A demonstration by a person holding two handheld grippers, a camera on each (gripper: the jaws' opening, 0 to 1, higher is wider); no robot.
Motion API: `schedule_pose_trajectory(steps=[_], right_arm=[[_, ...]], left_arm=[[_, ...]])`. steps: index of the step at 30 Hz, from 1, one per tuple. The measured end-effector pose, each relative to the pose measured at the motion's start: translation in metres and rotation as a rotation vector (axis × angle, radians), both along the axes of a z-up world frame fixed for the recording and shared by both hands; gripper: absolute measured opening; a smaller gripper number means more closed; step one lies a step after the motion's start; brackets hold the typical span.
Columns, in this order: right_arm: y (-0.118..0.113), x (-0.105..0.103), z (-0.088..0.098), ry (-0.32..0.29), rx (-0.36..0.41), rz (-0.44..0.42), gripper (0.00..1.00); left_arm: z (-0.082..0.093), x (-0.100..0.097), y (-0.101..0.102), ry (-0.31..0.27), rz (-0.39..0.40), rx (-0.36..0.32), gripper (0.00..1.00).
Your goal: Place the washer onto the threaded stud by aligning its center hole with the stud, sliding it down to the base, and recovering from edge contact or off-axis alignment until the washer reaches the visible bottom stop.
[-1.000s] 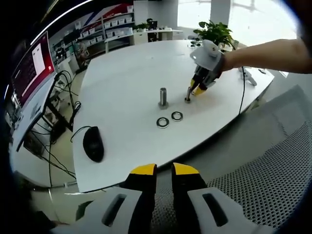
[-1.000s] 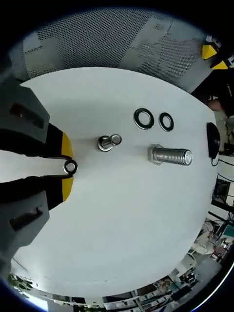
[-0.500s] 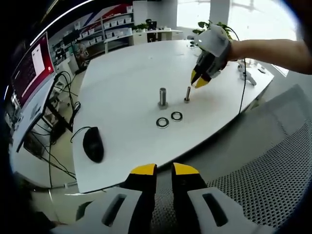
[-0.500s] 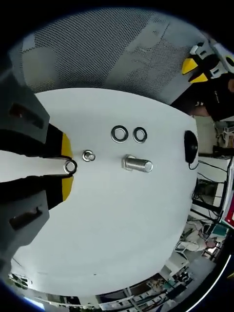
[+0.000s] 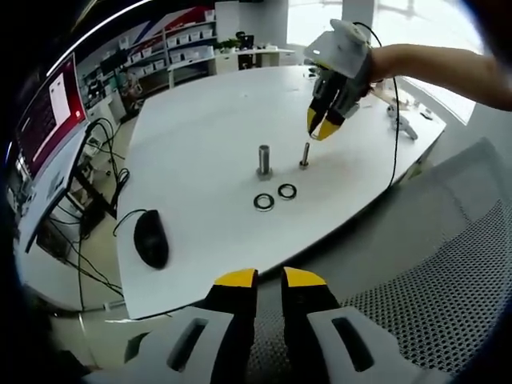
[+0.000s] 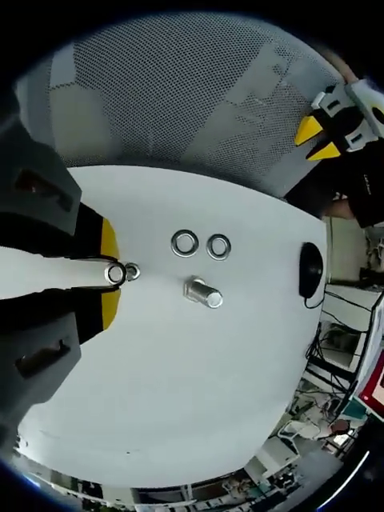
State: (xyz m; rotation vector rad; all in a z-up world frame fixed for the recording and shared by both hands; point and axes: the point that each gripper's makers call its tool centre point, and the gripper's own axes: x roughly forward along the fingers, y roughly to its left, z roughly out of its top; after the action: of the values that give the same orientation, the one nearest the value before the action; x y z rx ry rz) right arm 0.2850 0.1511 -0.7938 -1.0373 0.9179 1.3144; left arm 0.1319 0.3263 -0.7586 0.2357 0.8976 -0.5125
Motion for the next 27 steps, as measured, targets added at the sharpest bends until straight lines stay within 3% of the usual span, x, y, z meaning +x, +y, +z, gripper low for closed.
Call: schedule_pose_trajectory(steps=[11,27], right_arm=[[0.006,0.001,-0.012,0.021,-0.083,0.05,0.14],[0.005,-0.002,-0.029,0.03,-0.12,0.049,0.14]], left_arm=[[0.001,0.001,-0.002,-0.001,0.0,-0.005,0.09],[0.002,0.001,-0.003,-0.005,0.001,-0.02,0.11]])
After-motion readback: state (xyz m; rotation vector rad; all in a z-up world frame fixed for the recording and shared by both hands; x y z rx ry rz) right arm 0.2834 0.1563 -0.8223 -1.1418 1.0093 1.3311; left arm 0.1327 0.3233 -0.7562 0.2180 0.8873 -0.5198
